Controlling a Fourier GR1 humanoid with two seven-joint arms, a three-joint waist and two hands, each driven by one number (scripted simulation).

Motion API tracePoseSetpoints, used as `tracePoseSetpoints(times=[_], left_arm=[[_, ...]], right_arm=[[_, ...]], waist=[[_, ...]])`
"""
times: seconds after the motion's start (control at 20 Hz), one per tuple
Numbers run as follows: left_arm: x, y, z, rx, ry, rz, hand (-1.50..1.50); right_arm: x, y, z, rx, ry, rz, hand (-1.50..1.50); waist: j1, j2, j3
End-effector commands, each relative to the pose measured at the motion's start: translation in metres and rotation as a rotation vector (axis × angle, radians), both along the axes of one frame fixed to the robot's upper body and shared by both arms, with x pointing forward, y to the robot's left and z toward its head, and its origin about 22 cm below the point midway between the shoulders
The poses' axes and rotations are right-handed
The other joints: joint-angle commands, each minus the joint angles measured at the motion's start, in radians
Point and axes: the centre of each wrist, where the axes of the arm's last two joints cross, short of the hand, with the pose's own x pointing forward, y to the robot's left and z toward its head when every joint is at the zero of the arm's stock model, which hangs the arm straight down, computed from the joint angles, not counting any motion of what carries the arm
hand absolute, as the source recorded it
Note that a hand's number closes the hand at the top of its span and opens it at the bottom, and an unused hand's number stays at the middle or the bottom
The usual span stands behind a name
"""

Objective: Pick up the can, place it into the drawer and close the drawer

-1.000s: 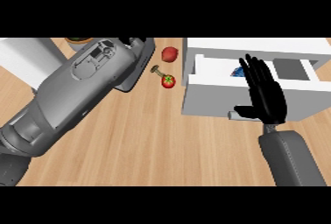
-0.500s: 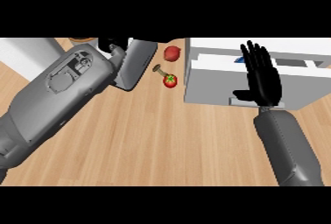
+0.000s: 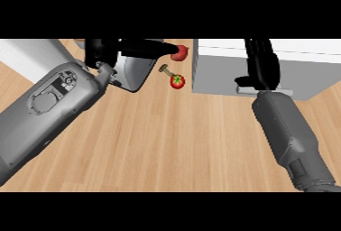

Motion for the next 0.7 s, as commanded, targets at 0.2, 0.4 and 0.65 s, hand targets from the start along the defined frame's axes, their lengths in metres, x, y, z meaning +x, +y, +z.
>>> tracePoseSetpoints(times=[0.2,0.4,0.65], left_arm=[[-0.016,0.007,-0.009,-0.003,-0.010,-0.009,-1.50],[-0.021,0.029,-0.025,0.024,-0.004,-0.011,-1.50],[-0.028,0.017,-0.024,0.007,-0.013,-0.028,-1.50]], right_arm=[[0.034,0.021,0.049,0.012,-0.005,-0.012,-1.50],[0.030,0.029,0.030,0.032,-0.019,-0.012,-1.50],[0.040,0.021,0.054,0.047,-0.034,-0.024,-1.50]], waist=[[0.019,0.015,0.007],[0.022,0.021,0.007],[0.030,0.026,0.008]])
